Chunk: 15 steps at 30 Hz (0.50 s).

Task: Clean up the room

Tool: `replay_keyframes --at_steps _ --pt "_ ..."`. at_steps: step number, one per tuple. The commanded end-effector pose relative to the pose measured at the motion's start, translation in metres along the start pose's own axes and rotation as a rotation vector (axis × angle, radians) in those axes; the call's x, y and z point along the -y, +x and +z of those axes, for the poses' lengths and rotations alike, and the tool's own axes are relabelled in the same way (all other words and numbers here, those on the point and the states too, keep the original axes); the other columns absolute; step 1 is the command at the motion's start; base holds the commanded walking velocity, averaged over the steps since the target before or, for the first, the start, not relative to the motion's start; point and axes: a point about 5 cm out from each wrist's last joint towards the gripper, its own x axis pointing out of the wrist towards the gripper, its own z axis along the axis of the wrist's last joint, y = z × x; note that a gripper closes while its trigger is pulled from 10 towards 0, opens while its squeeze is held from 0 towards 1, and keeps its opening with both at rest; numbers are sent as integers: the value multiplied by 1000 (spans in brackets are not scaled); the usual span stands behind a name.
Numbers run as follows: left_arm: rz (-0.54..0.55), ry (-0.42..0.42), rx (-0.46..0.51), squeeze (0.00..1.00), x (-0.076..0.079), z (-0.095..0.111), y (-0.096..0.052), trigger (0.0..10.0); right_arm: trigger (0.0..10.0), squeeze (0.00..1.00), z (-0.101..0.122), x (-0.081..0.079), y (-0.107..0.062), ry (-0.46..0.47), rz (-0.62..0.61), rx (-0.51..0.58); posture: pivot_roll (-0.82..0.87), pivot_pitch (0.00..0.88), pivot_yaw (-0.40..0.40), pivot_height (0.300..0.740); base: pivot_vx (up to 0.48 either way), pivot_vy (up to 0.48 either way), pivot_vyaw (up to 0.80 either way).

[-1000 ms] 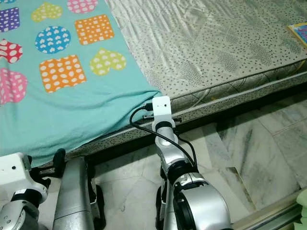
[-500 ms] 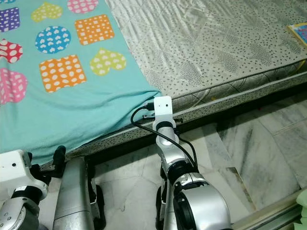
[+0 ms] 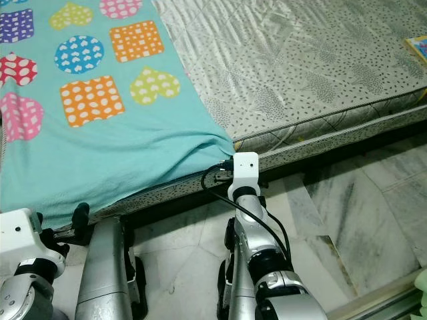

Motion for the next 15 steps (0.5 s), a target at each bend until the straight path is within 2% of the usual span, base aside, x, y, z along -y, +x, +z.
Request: replay_keyframes --at_steps 1,8,13,15 --pt "7 8 -33 0 -4 -7 -2 10000 0 0 -11 4 -8 16 -6 -46 84 323 -28 523 0 0 0" --pt "4 10 -35 0 -4 -7 0 10000 0 0 -14 2 -15 25 13 -75 87 321 -24 523 0 0 0" --pt "4 13 -37 0 -5 -8 0 10000 0 0 -15 12 -22 14 -9 -108 87 318 -22 523 0 0 0" --pt "1 12 -44 0 -5 -9 1 10000 0 0 -17 22 -28 1 -21 -137 84 318 -19 523 0 0 0"
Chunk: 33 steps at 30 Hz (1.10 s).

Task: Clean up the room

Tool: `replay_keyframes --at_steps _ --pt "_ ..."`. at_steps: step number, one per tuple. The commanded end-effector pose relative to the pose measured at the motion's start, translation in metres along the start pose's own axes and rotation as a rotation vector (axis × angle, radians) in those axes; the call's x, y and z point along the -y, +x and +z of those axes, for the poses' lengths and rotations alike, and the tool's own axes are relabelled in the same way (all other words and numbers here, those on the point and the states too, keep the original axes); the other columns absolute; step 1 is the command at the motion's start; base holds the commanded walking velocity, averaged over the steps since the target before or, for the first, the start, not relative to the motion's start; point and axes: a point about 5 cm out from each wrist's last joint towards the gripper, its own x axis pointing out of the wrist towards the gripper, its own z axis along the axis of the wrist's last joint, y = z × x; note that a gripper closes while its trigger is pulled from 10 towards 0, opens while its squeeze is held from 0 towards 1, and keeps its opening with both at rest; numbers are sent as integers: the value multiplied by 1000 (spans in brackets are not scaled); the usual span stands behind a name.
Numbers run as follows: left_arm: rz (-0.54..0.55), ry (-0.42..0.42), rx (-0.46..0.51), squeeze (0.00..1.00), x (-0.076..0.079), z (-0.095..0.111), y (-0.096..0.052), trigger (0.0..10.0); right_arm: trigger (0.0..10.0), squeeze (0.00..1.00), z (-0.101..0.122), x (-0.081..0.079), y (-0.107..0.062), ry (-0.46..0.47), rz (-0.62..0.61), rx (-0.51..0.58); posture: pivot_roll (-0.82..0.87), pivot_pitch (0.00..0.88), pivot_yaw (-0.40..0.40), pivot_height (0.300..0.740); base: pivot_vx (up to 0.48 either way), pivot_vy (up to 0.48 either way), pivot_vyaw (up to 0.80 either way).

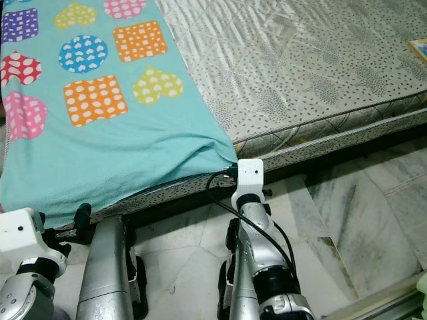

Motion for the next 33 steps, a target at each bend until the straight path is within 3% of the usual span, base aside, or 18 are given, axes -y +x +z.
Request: replay_keyframes --at_steps 1,7,10,11,12,13,14,15,16,17,25,28,33 --pt "17 10 -32 0 -5 -6 -2 10000 0 0 -11 12 -7 -6 -33 -57 81 318 -19 523 0 0 0" --pt "5 3 -44 0 -2 -9 1 10000 0 0 -13 35 -13 -52 -110 -101 65 312 -15 523 0 0 0" --pt "-4 -1 -49 0 0 -10 3 10000 431 0 -10 37 -10 -59 -118 -103 63 308 -11 523 0 0 0" --pt "-6 -1 -50 0 0 -10 3 10000 8784 0 -8 36 -9 -61 -114 -104 64 305 -11 523 0 0 0" --pt "-8 -1 -50 0 1 -11 3 10000 8784 0 -7 35 -8 -62 -110 -105 64 304 -11 523 0 0 0" --pt "-9 -2 -51 0 1 -11 4 10000 10000 0 -6 33 -8 -61 -101 -110 65 301 -11 523 0 0 0" --pt "-10 -2 -52 0 1 -11 4 10000 10000 0 -6 32 -8 -59 -94 -114 65 301 -11 523 0 0 0" --pt "-11 -1 -53 0 0 -11 5 10000 10000 588 -6 29 -8 -51 -77 -126 64 294 -11 523 0 0 0" --pt "-11 -1 -53 0 0 -11 5 10000 10000 588 -6 29 -8 -51 -77 -126 64 294 -11 523 0 0 0" --pt "-11 -1 -54 0 0 -11 6 10000 10000 1000 -7 27 -10 -38 -62 -140 63 290 -13 523 0 0 0" --pt "-17 -6 -55 0 0 -12 8 10000 10000 1000 -14 33 -25 -68 -66 -205 49 278 -14 523 0 0 0" --pt "-25 -9 -52 0 1 -12 9 10000 10000 1000 -9 39 -34 -36 -75 -190 39 270 -13 523 0 0 0" --pt "-33 -13 -47 0 3 -11 13 10000 10000 1000 -3 23 -43 159 45 -211 21 263 -7 523 0 0 0"
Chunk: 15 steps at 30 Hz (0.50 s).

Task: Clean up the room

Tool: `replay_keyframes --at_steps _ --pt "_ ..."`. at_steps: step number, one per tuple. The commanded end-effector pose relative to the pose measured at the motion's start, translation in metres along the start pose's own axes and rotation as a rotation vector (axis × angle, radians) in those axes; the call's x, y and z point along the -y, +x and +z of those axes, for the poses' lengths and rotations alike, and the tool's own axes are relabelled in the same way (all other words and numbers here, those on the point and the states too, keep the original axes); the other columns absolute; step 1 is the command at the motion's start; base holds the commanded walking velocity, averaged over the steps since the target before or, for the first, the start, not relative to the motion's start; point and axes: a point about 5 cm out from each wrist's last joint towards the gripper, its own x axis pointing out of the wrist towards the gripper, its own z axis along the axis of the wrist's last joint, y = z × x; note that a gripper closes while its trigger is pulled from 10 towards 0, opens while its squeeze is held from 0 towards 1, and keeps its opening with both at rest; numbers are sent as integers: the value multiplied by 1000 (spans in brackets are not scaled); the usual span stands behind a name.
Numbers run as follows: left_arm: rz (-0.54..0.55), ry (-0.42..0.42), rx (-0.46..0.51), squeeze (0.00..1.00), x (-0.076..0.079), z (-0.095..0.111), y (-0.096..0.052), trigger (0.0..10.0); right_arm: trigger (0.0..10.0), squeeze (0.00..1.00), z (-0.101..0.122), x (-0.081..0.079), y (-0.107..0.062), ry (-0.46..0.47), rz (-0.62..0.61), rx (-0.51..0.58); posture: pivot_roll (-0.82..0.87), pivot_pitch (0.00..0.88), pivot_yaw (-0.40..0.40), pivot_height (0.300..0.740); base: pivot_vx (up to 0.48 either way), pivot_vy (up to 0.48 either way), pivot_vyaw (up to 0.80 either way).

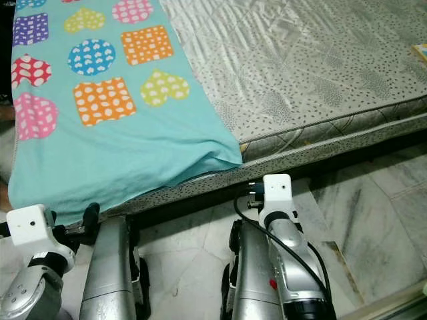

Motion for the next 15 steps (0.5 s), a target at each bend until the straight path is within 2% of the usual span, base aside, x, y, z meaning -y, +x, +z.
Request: replay_keyframes --at_steps 1,2,3,5,7,9,10,14,15 --pt "8 1 -29 0 -4 -7 -2 10000 10000 1000 -5 -5 -4 61 47 -30 21 263 -7 523 0 0 0" --pt "4 0 -30 0 -3 -7 -1 10000 10000 1000 -2 -13 -7 107 99 -15 18 261 -5 523 0 0 0" --pt "-5 -4 -32 0 -2 -8 1 10000 10000 1000 -1 -27 -11 230 176 -17 18 258 -1 523 0 0 0" --pt "-15 -8 -34 0 1 -9 1 10000 10000 1000 -4 -37 -11 324 206 -33 22 258 0 523 0 0 0" --pt "-24 -13 -37 0 3 -9 1 10000 10000 1000 -6 -44 -12 345 221 -47 26 259 2 523 0 0 0" --pt "-37 -17 -43 0 3 -8 -1 10000 10000 1000 -13 -59 -12 368 261 -67 37 268 8 523 0 0 0" --pt "-37 -17 -43 0 3 -8 -1 10000 10000 1000 -13 -59 -12 368 261 -67 37 268 8 523 0 0 0" --pt "-43 -16 -53 0 2 -9 -3 10000 10000 1000 -14 -80 -4 414 264 -41 45 284 18 523 0 0 0" --pt "-46 -17 -54 0 3 -9 -5 10000 10000 773 -13 -84 -1 421 271 -26 55 290 19 523 0 0 0"
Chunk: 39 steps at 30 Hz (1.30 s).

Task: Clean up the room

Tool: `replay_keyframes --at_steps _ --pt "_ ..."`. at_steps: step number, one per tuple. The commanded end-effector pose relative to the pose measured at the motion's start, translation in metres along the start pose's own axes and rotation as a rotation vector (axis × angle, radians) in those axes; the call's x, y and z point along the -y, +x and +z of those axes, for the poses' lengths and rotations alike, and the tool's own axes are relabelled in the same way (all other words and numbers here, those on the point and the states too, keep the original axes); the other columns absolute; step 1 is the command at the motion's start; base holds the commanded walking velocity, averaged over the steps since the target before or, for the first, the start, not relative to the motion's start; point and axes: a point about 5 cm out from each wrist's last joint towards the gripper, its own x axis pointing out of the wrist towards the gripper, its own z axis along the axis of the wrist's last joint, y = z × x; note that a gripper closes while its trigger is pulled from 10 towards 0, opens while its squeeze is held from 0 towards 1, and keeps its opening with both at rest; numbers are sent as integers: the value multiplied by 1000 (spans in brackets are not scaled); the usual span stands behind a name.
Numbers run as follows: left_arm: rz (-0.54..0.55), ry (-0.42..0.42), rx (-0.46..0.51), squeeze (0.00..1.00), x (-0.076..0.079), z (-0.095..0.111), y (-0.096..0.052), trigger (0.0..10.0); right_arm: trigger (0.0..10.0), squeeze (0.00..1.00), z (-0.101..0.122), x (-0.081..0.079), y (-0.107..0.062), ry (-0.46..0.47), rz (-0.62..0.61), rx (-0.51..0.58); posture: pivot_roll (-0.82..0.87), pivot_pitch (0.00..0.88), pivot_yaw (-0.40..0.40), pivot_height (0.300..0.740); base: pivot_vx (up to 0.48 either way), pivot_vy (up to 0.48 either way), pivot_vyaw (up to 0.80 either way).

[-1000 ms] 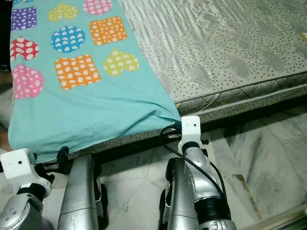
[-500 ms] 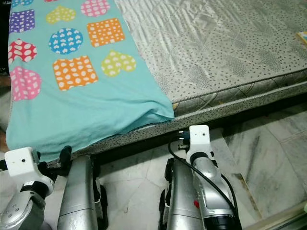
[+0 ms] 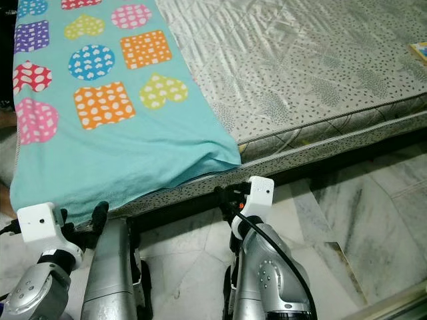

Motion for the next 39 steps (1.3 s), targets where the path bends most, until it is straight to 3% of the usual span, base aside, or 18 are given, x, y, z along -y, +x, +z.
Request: replay_keyframes --at_steps 1,11,21,27,32,39 --pt "-2 5 -12 0 -2 0 -6 10000 10000 0 -9 -35 9 124 64 22 58 295 21 523 0 0 0" --pt "-8 -2 -47 0 -1 -2 -22 10000 10000 0 -1 -54 44 209 81 58 95 353 33 523 0 0 0" --pt "-6 3 -72 0 -2 -2 -31 10000 10000 0 2 -63 63 269 89 65 110 377 37 523 0 0 0" --pt "-12 1 -75 0 0 -1 -32 10000 10000 0 17 -72 71 313 113 115 113 378 40 523 0 0 0" --pt "-12 1 -74 0 -1 0 -29 10000 10000 0 40 -71 74 278 131 187 106 367 36 523 0 0 0" --pt "-13 -3 -72 0 1 -1 -27 10000 10000 0 46 -57 70 201 122 224 97 359 31 523 0 0 0"
